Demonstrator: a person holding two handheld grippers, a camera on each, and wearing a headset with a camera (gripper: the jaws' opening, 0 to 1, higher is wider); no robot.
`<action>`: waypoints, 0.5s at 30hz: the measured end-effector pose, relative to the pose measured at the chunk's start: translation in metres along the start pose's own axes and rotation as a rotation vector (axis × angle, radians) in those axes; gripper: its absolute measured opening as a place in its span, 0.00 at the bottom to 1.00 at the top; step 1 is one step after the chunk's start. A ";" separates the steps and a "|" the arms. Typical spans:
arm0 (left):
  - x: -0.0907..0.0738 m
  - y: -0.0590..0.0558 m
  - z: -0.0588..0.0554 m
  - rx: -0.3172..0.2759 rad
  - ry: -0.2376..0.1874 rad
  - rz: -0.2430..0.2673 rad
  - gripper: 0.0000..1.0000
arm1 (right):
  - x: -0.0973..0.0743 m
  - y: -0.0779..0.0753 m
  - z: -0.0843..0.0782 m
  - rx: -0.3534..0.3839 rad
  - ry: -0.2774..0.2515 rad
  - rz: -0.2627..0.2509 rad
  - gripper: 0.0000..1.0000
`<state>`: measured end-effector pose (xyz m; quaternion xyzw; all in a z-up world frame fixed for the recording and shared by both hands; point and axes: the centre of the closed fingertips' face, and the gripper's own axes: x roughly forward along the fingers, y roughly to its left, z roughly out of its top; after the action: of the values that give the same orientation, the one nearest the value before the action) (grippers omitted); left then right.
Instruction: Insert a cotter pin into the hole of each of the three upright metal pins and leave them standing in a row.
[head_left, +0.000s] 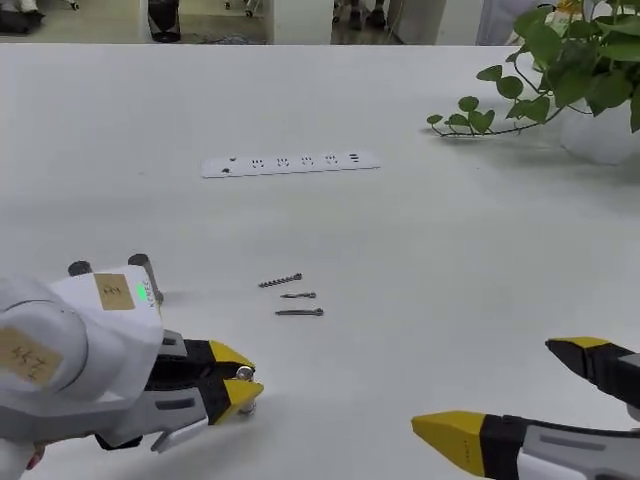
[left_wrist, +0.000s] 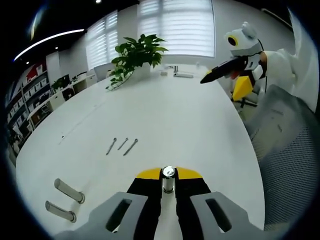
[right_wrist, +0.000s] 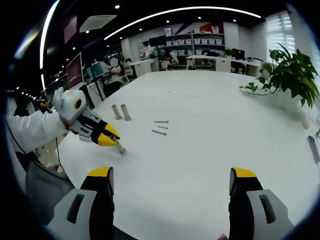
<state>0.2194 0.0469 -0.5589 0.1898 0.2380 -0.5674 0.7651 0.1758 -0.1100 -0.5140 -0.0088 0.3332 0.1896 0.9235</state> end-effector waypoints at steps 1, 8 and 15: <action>0.001 -0.002 0.000 0.007 0.001 -0.006 0.06 | 0.000 0.000 0.000 0.000 0.001 -0.002 0.94; 0.004 -0.005 -0.003 0.020 0.010 -0.016 0.06 | -0.002 -0.002 0.001 0.004 -0.001 -0.011 0.94; 0.003 -0.006 -0.005 0.021 0.010 -0.023 0.06 | -0.001 0.002 -0.001 0.003 0.004 -0.007 0.94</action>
<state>0.2135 0.0455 -0.5648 0.1981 0.2378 -0.5776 0.7553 0.1743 -0.1090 -0.5139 -0.0090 0.3355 0.1859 0.9235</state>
